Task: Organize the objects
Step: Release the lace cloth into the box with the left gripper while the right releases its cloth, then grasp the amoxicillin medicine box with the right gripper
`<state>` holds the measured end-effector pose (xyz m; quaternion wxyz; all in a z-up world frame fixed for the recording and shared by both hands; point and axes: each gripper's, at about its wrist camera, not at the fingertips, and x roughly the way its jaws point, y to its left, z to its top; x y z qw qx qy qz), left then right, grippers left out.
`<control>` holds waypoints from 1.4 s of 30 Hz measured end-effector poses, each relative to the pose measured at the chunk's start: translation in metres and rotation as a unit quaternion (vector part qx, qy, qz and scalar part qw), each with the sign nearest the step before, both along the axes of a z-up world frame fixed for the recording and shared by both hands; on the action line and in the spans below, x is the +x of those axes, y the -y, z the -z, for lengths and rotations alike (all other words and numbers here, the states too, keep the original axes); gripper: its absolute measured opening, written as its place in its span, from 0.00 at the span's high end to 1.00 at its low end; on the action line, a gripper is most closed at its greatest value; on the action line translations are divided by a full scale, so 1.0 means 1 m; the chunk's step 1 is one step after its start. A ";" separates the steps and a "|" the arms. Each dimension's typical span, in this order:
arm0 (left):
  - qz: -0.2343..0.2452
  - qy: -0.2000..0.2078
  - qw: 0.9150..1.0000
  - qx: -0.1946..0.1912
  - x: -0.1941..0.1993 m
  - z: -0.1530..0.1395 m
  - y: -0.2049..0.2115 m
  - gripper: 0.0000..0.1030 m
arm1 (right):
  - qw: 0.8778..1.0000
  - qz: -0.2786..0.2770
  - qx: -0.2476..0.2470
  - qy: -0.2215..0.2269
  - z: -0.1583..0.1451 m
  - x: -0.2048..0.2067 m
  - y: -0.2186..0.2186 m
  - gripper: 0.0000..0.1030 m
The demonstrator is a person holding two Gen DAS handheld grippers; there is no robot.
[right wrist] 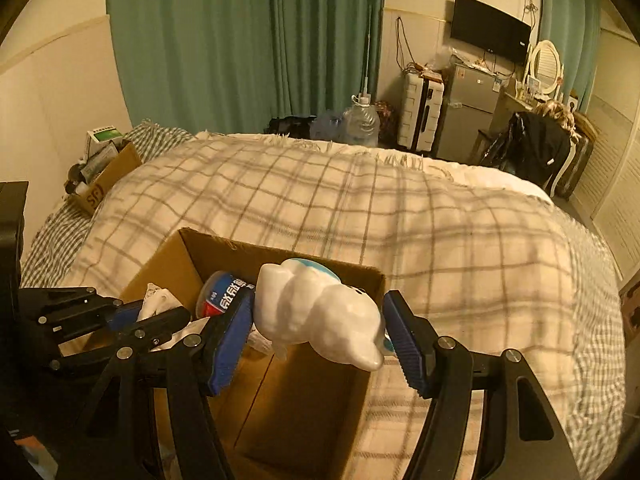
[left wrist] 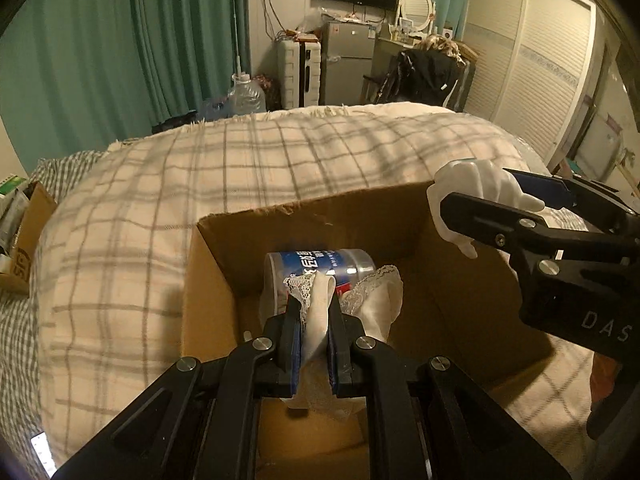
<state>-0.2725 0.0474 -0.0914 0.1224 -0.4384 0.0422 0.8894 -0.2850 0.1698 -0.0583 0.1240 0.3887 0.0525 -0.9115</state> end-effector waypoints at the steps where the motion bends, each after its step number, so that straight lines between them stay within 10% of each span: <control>1: -0.001 0.001 1.000 0.001 0.000 0.001 0.000 0.90 | 1.000 -0.001 -0.004 -0.003 0.002 -0.001 -0.001 0.36; 4: 0.001 -0.001 1.000 0.005 0.003 -0.003 0.000 0.84 | 1.000 0.001 -0.008 -0.010 0.000 0.002 -0.002 0.33; 6: 0.002 -0.002 1.000 0.006 0.003 -0.010 0.000 0.69 | 1.000 0.007 -0.007 -0.026 -0.010 0.006 -0.002 0.20; 8: -0.002 -0.012 1.000 0.001 0.010 -0.022 0.001 0.31 | 0.999 0.012 -0.011 -0.047 -0.025 0.016 -0.006 0.15; 10: -0.006 -0.035 0.999 -0.006 0.022 -0.036 0.004 0.24 | 0.998 0.016 -0.012 -0.058 -0.041 0.026 -0.009 0.14; 22: -0.008 -0.086 0.995 -0.055 0.146 -0.077 0.032 0.09 | 0.995 0.004 0.043 -0.090 -0.096 0.169 -0.014 0.12; 42: -0.026 0.000 0.993 -0.112 0.245 0.026 0.033 0.08 | 0.997 0.026 0.038 0.062 0.023 0.275 -0.008 0.12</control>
